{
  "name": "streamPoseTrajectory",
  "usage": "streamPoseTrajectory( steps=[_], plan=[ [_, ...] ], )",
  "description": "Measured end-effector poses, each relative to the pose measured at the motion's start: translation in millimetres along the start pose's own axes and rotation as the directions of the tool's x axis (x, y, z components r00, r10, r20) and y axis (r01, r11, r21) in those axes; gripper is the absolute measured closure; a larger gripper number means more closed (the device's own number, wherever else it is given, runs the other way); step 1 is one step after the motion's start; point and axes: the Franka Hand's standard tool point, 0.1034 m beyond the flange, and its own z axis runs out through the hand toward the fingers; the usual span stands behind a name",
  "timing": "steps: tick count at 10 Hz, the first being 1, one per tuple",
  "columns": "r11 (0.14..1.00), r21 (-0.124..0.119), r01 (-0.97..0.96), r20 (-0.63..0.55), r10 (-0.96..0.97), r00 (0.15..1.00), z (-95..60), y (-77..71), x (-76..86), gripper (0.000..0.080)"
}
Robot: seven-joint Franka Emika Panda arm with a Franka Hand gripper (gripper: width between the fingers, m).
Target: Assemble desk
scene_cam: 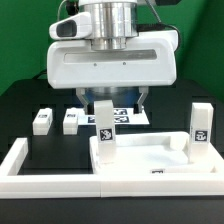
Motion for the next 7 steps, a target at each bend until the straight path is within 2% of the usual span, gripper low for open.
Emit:
streamPoseTrajectory(
  steps=[1,3,6,7],
  plan=[
    [1.0,0.0,-0.005,0.0,0.005,1.0,0.0,-0.1,0.0,0.0162],
    [0.987,0.001,-0.158,0.0,0.158,0.987,0.1,0.0,-0.1,0.0507],
    [0.933,-0.003,-0.361,0.002,0.361,0.933,2.1,2.8,-0.8,0.0506],
    [0.869,-0.002,-0.496,0.002,0.496,0.869,2.3,1.9,-0.5,0.0506]
  ],
)
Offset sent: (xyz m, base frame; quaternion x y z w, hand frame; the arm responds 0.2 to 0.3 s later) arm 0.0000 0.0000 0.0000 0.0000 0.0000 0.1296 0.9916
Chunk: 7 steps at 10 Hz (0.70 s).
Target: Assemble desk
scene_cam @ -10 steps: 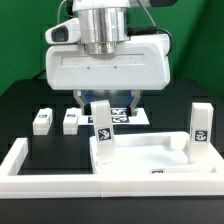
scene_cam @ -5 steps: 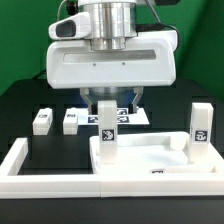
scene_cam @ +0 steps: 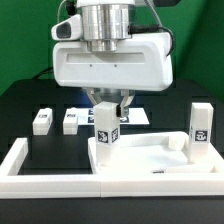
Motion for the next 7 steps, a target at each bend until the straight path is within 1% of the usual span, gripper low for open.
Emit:
streamPoseTrajectory(
  steps=[1,2,3,4,5,6,7],
  plan=[
    [0.991,0.005,-0.135,0.004,0.135,0.991,0.2,-0.3,-0.1,0.0506],
    [0.962,0.013,-0.274,0.016,0.274,0.962,0.5,-0.9,-1.0,0.0506],
    [0.909,0.029,-0.415,0.038,0.414,0.91,0.9,-1.2,-1.5,0.0506],
    [0.822,0.05,-0.567,0.075,0.563,0.823,1.2,-0.5,-0.8,0.0506],
    [0.755,0.06,-0.653,0.101,0.647,0.756,1.3,-0.8,-0.2,0.0506],
    [0.71,0.066,-0.701,0.119,0.692,0.712,1.3,-1.3,-0.4,0.0506],
    [0.682,0.062,-0.729,0.122,0.719,0.684,1.3,-1.4,-0.5,0.0506]
  ],
)
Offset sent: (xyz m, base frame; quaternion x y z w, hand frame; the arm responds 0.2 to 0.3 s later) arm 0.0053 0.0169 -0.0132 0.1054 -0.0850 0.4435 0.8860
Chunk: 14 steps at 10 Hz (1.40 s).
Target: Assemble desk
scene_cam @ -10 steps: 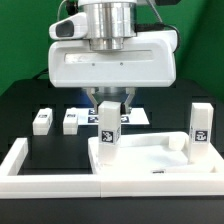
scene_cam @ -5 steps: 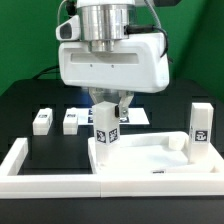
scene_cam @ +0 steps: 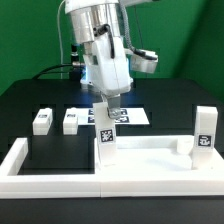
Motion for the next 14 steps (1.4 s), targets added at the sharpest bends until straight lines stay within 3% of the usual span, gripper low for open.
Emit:
streamPoseTrajectory(
  steps=[2,3,4,5,8,9,11,12,14],
  plan=[
    [0.995,-0.012,0.103,-0.006,-0.103,0.995,0.4,1.0,-0.8,0.0506],
    [0.963,-0.043,0.266,-0.027,-0.267,0.963,0.3,1.2,-2.8,0.0281],
    [0.888,-0.058,0.457,-0.035,-0.459,0.888,0.2,0.4,-2.0,0.0281],
    [0.807,-0.063,0.588,-0.029,-0.59,0.807,-1.1,0.4,-1.3,0.0175],
    [0.695,-0.065,0.716,-0.028,-0.718,0.695,-4.2,3.4,2.3,0.0152],
    [0.619,-0.067,0.783,-0.021,-0.785,0.619,-4.3,3.4,2.8,0.015],
    [0.379,-0.099,0.92,-0.007,-0.925,0.38,-2.7,-0.2,2.5,0.015],
    [0.229,-0.103,0.968,0.005,-0.973,0.23,-2.5,-4.1,4.4,0.015],
    [0.263,-0.106,0.959,0.003,-0.964,0.264,-1.7,-3.3,5.5,0.015]
  ],
)
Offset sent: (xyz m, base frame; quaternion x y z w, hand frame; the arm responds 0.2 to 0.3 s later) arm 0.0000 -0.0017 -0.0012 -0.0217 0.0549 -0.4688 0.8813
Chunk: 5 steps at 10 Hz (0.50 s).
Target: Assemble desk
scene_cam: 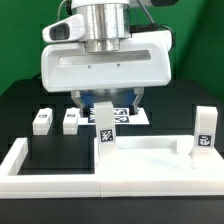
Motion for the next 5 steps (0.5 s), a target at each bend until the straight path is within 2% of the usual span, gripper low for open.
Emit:
streamPoseTrajectory(
  steps=[2,3,5],
  plan=[
    [0.999,0.001,-0.052,0.0,0.052,0.999,0.0,0.0,0.0,0.0419],
    [0.988,-0.001,-0.156,0.0,0.156,0.988,-0.1,1.7,0.1,0.0508],
    [0.961,-0.001,-0.278,0.0,0.278,0.961,0.1,2.8,0.0,0.0508]
  ],
)
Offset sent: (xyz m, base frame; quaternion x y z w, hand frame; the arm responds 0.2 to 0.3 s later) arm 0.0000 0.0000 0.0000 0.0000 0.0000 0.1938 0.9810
